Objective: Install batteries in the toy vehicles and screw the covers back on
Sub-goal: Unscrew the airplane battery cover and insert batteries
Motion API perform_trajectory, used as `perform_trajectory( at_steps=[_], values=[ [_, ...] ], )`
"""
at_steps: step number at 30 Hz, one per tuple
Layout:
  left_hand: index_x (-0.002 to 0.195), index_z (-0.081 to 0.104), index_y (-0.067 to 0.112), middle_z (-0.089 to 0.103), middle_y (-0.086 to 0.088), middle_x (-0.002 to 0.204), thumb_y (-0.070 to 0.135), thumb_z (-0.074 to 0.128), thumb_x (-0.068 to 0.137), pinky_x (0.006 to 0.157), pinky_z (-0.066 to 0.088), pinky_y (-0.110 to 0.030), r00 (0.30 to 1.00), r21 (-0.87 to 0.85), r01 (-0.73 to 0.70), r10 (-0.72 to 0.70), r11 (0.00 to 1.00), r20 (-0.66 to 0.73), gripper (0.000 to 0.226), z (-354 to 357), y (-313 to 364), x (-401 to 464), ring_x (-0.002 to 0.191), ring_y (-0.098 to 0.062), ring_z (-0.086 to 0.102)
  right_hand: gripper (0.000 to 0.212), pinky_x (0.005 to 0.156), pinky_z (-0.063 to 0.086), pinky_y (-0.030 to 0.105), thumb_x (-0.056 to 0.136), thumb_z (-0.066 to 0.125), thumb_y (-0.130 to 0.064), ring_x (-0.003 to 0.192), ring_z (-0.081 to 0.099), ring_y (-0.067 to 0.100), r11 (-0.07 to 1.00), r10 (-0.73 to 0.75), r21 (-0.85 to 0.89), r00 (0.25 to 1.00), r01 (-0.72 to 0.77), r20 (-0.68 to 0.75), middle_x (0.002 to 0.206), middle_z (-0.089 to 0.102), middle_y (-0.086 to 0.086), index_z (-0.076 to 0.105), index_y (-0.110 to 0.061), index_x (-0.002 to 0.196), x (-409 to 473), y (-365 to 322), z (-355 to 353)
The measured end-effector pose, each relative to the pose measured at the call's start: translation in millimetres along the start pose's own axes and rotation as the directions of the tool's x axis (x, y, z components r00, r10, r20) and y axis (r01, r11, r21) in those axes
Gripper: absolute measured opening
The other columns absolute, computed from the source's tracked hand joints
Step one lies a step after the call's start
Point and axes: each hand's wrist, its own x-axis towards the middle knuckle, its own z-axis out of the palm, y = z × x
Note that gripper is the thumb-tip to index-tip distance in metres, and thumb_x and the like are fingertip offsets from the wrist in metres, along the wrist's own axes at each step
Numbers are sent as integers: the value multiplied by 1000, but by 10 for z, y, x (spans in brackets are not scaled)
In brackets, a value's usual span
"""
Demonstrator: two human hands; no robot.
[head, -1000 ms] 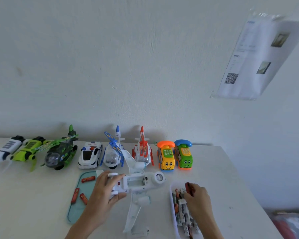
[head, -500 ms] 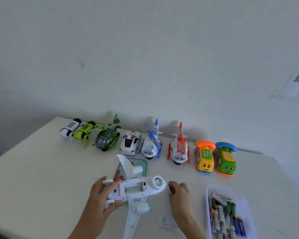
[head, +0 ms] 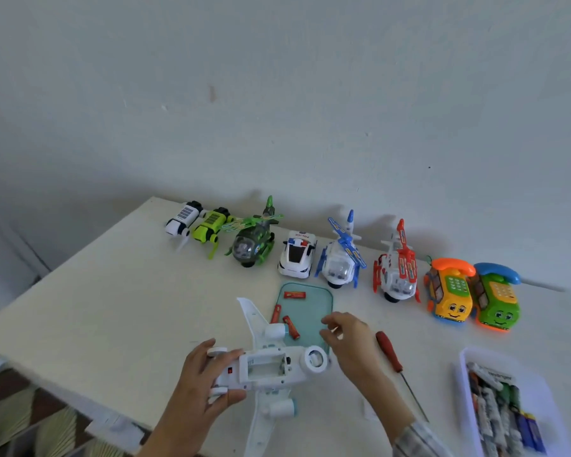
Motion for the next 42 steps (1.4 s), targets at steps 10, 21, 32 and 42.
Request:
perform_trajectory(
  at_steps=[10,21,32,42],
  values=[
    [122,27,75,13,43,133,88,41,67,103,34,-27,988,11,-33,31,999,148,59,-345,-477,152,131,-6,28,35,57,37,7,75,77,-13,63,50,3,996,21,-84,995,-12,101,79,61,-3,66,-15,108,304,-284,552],
    [118,16,82,10,36,132,93,37,59,108,32,-31,962,-18,2,3,1000,275,63,-396,-560,237,137,-8,22,41,69,56,35,81,55,13,72,64,31,950,102,299,995,-92,-19,78,68,9,65,-24,94,-37,-542,379],
    [118,24,79,14,49,126,91,38,64,110,33,-36,950,-33,-13,23,999,311,56,-433,-563,269,133,12,7,20,50,39,24,74,77,-6,51,39,12,893,139,450,956,-8,-258,67,71,-1,58,-8,73,-530,-1065,525],
    [113,18,82,19,35,126,71,48,69,112,27,-36,957,-10,-21,23,1000,288,55,-431,-513,265,131,11,8,23,58,34,24,68,79,-31,55,45,8,999,21,41,934,-7,-356,55,57,-12,61,-24,56,-645,-914,1140]
  ],
)
